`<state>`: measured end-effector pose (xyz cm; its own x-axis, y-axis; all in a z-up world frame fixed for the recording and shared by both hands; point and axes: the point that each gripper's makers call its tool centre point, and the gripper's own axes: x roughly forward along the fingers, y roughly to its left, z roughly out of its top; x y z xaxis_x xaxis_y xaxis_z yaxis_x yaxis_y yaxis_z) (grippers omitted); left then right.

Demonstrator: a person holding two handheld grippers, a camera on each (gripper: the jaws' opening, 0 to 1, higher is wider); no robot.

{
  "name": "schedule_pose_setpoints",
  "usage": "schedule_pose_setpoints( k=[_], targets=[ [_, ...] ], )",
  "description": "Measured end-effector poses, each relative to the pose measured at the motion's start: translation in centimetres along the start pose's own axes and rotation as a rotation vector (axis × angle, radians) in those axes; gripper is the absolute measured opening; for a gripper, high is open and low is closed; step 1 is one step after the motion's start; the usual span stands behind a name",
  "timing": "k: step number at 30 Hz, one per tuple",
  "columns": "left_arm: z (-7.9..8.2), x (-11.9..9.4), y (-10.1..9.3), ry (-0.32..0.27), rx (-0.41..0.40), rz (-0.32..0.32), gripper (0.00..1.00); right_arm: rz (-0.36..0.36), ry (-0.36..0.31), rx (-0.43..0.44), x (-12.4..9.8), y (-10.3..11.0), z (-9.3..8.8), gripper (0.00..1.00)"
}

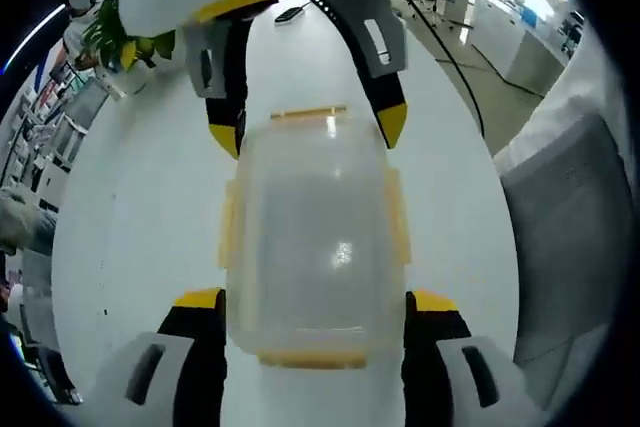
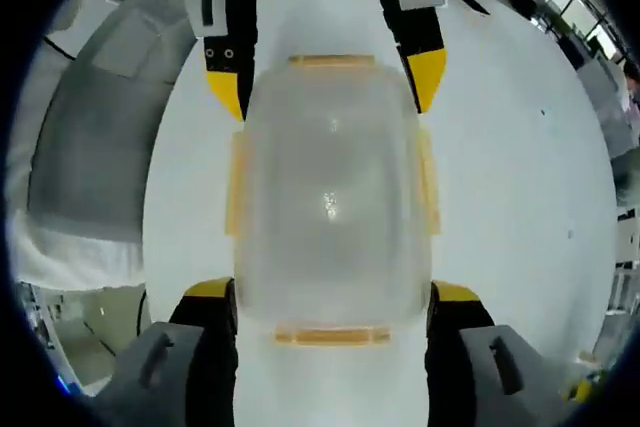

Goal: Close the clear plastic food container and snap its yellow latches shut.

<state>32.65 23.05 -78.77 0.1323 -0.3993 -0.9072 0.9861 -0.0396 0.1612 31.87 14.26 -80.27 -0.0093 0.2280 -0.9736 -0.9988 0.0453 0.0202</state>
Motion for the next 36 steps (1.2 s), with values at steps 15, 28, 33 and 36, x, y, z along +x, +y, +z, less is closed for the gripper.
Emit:
schedule_pose_setpoints(
  k=[15, 28, 33, 36],
  targets=[
    [-3.0, -1.3, 0.4, 0.034, -0.011, 0.015, 0.67, -0.042, 0.009, -0.071, 1.2, -0.6, 3.6, 0.75],
    [-10.2, -4.4, 0.0, 0.105, -0.016, 0.037, 0.67, -0.066, -0.089, -0.138, 3.0, -0.6, 11.4, 0.76],
    [-12.0, -5.2, -0.3, 0.110, -0.042, 0.049, 0.67, -0.081, -0.092, -0.180, 3.6, -0.6, 13.1, 0.77],
    [-12.4, -5.4, -0.4, 0.107, -0.050, 0.053, 0.67, -0.084, -0.086, -0.193, 3.7, -0.6, 13.4, 0.77]
  ],
)
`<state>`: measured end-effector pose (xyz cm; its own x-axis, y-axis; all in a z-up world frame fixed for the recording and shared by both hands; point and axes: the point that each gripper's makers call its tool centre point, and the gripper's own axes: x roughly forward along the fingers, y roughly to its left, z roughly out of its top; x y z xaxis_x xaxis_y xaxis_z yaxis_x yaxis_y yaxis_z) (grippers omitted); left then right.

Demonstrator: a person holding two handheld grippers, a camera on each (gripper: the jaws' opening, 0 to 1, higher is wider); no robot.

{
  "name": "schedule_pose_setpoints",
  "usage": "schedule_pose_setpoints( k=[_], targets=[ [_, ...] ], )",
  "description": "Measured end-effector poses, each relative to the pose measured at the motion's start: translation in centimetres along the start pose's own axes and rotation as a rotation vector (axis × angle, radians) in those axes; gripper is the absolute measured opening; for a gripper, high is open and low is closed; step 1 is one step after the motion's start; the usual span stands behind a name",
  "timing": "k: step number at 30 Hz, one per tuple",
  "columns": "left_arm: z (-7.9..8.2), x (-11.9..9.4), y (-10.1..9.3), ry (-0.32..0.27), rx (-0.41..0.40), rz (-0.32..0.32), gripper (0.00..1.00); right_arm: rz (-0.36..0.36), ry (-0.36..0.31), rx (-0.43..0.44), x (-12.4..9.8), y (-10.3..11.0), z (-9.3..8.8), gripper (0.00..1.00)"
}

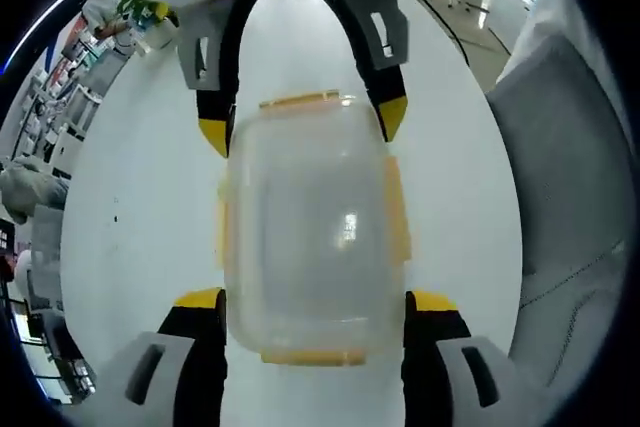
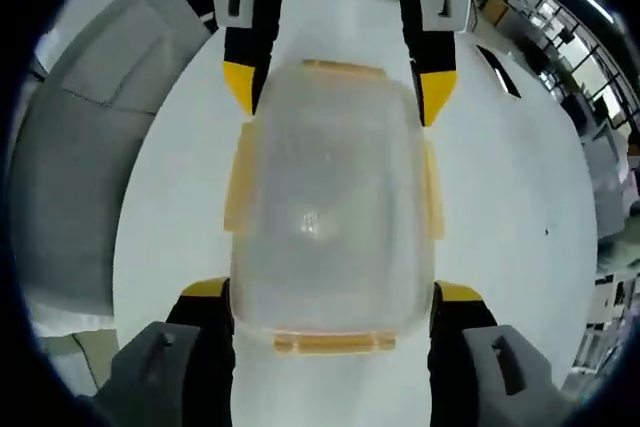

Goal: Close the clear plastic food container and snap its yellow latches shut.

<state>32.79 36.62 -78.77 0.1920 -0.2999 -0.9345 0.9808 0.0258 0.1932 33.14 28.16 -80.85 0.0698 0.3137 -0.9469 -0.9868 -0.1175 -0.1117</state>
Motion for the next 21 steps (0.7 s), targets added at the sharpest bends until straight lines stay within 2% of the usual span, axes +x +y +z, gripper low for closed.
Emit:
schedule_pose_setpoints(
  k=[9, 15, 21],
  targets=[
    [-0.1, 0.3, 0.6, 0.007, 0.021, 0.008, 0.68, -0.002, -0.004, -0.001, 0.1, -0.9, -0.1, 0.77],
    [-0.4, 0.6, 2.1, 0.025, 0.039, 0.036, 0.68, -0.016, -0.017, 0.007, 0.2, -2.2, 0.0, 0.77],
    [-0.7, 0.9, 4.7, 0.031, 0.066, 0.108, 0.68, -0.069, -0.029, 0.004, 0.2, -4.9, 0.1, 0.77]
  ],
)
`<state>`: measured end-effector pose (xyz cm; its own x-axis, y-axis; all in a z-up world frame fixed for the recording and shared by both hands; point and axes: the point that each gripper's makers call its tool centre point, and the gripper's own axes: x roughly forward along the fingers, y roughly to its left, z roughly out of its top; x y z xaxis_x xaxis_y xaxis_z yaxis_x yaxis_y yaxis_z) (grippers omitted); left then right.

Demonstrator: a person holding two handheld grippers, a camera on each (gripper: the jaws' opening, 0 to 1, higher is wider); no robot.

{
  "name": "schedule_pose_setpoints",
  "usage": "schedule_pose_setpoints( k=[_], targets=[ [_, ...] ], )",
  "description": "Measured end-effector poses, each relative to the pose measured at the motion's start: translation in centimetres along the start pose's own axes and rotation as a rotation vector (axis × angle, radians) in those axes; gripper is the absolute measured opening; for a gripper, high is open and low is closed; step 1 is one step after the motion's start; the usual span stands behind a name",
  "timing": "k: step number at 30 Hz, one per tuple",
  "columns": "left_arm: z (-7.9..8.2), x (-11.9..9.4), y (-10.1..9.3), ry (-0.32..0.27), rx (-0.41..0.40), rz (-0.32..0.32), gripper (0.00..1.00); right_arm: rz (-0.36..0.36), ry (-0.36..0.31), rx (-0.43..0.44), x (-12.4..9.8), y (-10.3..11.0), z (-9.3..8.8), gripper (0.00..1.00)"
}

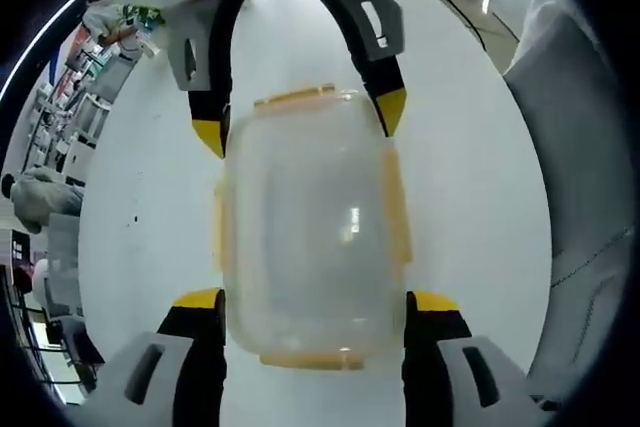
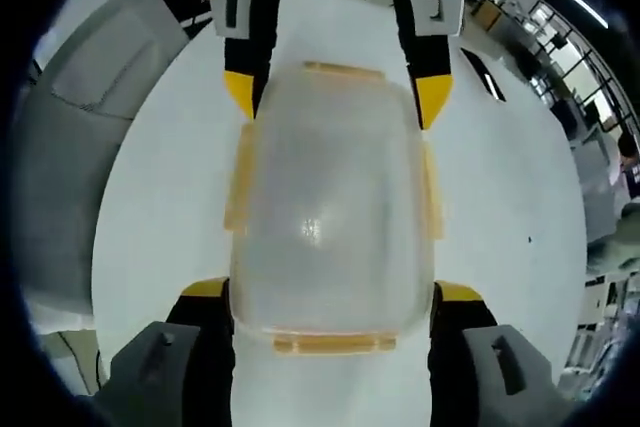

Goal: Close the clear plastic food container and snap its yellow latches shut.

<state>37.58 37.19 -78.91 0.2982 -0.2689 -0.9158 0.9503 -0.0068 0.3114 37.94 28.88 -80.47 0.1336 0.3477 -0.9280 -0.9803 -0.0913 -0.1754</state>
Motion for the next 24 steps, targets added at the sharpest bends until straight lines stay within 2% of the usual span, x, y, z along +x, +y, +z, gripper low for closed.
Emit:
schedule_pose_setpoints(
  k=[4, 6, 7, 9, 12, 17, 20, 24],
  targets=[
    [-0.6, 0.7, 1.7, 0.031, 0.035, 0.064, 0.69, -0.023, -0.007, 0.026, 0.2, -1.6, 0.1, 0.77],
    [-0.8, 0.8, 3.1, 0.050, 0.084, 0.124, 0.63, -0.021, -0.009, 0.071, 0.3, -2.1, -0.2, 0.75],
    [-1.1, 0.7, 3.5, 0.068, 0.102, 0.141, 0.62, -0.033, -0.018, 0.065, 0.3, -2.4, -0.1, 0.75],
    [-1.2, 1.0, 3.7, 0.064, 0.087, 0.142, 0.58, -0.051, -0.026, 0.049, 0.3, -3.0, -0.3, 0.74],
    [-1.5, 1.1, 4.7, 0.069, 0.106, 0.180, 0.53, -0.080, -0.021, 0.037, 0.3, -3.9, -0.7, 0.73],
    [-1.6, 1.3, 5.2, 0.067, 0.103, 0.194, 0.53, -0.104, -0.019, 0.011, 0.3, -4.6, -0.7, 0.72],
    [-1.9, 1.5, 5.5, 0.083, 0.122, 0.215, 0.53, -0.150, -0.001, -0.044, 0.0, -5.7, -0.9, 0.69],
    [-2.0, 1.5, 5.7, 0.082, 0.130, 0.222, 0.54, -0.146, -0.003, -0.029, 0.1, -5.6, -0.9, 0.69]
  ],
)
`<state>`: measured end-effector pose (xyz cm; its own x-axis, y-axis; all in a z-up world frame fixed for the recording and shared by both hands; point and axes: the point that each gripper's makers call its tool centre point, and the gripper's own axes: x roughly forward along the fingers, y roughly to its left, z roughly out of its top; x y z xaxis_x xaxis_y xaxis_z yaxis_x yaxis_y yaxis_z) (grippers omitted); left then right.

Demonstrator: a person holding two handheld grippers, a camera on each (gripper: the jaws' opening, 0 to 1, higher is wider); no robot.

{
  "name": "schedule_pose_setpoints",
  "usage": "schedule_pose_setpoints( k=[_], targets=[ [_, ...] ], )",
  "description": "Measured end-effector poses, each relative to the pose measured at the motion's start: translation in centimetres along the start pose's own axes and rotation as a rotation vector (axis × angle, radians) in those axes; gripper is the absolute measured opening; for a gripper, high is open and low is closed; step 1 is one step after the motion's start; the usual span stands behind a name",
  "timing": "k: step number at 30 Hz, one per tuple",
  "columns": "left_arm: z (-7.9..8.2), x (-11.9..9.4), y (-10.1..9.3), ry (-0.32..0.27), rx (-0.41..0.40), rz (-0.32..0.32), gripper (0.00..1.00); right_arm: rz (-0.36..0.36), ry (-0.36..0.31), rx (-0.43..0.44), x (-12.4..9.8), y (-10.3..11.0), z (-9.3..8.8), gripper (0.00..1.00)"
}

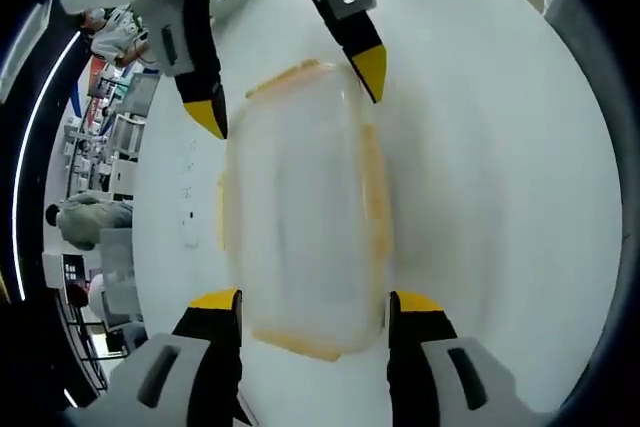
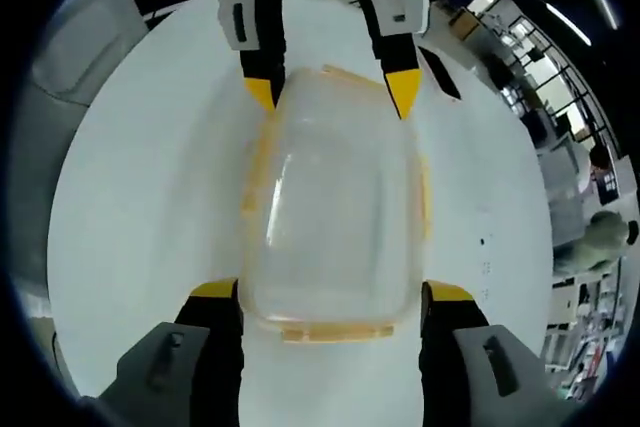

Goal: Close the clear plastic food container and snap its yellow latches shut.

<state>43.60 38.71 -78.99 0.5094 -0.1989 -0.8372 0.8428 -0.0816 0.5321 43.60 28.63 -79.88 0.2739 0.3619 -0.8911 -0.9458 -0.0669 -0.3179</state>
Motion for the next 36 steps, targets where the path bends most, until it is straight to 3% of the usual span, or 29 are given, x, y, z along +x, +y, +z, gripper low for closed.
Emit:
schedule_pose_setpoints(
  k=[4, 8, 12, 15, 17, 19, 20, 21, 23, 25, 27, 28, 29, 31, 33, 36],
  targets=[
    [-0.3, -0.1, 0.0, 0.008, 0.002, 0.001, 0.52, -0.001, 0.003, 0.007, 0.0, 0.0, 0.1, 0.69],
    [-0.6, -0.6, -0.2, -0.001, -0.046, -0.002, 0.54, 0.025, -0.037, 0.101, -0.5, 0.2, 0.6, 0.69],
    [-1.0, -1.1, -0.6, 0.005, -0.140, 0.012, 0.68, 0.025, -0.057, 0.134, -1.5, 0.3, 0.8, 0.63],
    [-0.5, -1.6, -1.4, -0.043, -0.220, -0.002, 0.76, 0.023, -0.088, 0.148, -2.2, 0.4, 1.0, 0.60],
    [0.0, -2.0, -1.0, -0.076, -0.283, 0.033, 0.88, 0.022, -0.152, 0.146, -2.4, 0.5, 1.6, 0.58],
    [0.0, -2.4, -0.8, -0.088, -0.344, 0.056, 0.99, 0.004, -0.186, 0.159, -2.4, 0.5, 1.8, 0.68],
    [0.0, -2.8, -0.8, -0.089, -0.356, 0.058, 0.97, -0.034, -0.228, 0.166, -2.6, 0.1, 2.2, 0.78],
    [0.5, -3.0, -0.9, -0.122, -0.379, 0.053, 0.98, -0.058, -0.256, 0.172, -2.7, -0.2, 2.4, 0.91],
    [1.6, -3.6, -1.1, -0.204, -0.433, 0.046, 0.99, -0.073, -0.322, 0.175, -3.5, -0.2, 3.1, 0.99],
    [1.8, -4.5, -0.5, -0.240, -0.492, 0.091, 0.99, -0.087, -0.336, 0.245, -4.3, -0.1, 2.8, 0.93],
    [2.0, -5.3, -0.5, -0.269, -0.552, 0.114, 0.99, -0.094, -0.351, 0.360, -4.7, 0.0, 2.6, 0.96],
    [2.5, -5.8, -0.6, -0.317, -0.612, 0.113, 0.99, -0.100, -0.380, 0.425, -5.1, 0.0, 3.0, 0.98],
    [3.5, -6.6, -0.6, -0.411, -0.725, 0.108, 0.99, -0.105, -0.432, 0.496, -5.9, 0.1, 3.6, 0.97],
    [4.4, -8.0, -0.7, -0.537, -0.889, 0.102, 0.99, -0.117, -0.547, 0.592, -7.4, 0.3, 4.9, 0.95],
    [3.9, -8.7, -0.8, -0.572, -0.957, 0.122, 0.99, -0.126, -0.600, 0.631, -8.3, 0.8, 5.5, 0.96],
    [2.8, -10.3, -1.3, -0.599, -1.006, 0.172, 0.99, -0.196, -0.587, 0.628, -9.0, 1.5, 4.9, 0.93]
  ],
)
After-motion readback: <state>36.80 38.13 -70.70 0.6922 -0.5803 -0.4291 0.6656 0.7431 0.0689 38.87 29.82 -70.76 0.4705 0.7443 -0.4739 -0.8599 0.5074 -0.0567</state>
